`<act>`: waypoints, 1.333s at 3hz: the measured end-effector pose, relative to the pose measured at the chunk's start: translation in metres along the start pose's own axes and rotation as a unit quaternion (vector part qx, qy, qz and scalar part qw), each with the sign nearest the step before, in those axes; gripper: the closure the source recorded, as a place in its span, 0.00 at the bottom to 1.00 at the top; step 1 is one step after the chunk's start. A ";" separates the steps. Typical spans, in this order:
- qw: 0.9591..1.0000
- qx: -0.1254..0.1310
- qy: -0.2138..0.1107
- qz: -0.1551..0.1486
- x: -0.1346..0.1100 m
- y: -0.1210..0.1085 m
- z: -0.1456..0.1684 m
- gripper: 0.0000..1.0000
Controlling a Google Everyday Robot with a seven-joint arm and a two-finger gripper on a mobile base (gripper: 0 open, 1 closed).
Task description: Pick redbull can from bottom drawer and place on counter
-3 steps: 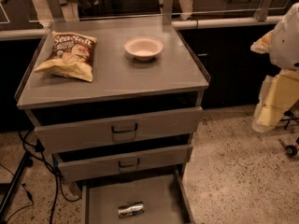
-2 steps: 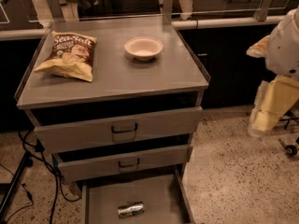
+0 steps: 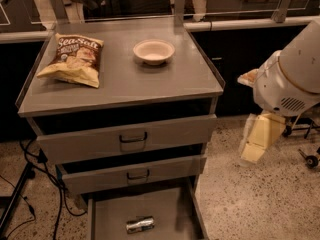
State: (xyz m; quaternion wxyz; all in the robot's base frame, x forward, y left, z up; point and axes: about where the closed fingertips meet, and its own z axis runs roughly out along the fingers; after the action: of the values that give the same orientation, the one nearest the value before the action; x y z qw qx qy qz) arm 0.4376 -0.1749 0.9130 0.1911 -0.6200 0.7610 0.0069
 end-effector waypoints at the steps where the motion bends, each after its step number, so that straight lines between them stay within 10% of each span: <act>1: 1.000 -0.001 -0.001 -0.001 0.000 0.002 0.002 0.00; 4: 0.998 -0.036 -0.019 -0.039 -0.002 0.049 0.088 0.00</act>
Offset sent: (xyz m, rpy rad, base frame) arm -0.0210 0.0343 -0.0728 0.0452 0.0424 0.0979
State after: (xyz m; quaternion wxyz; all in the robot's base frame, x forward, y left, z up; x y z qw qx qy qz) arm 0.4164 -0.1396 0.8208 0.1838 -0.6551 0.7318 0.0385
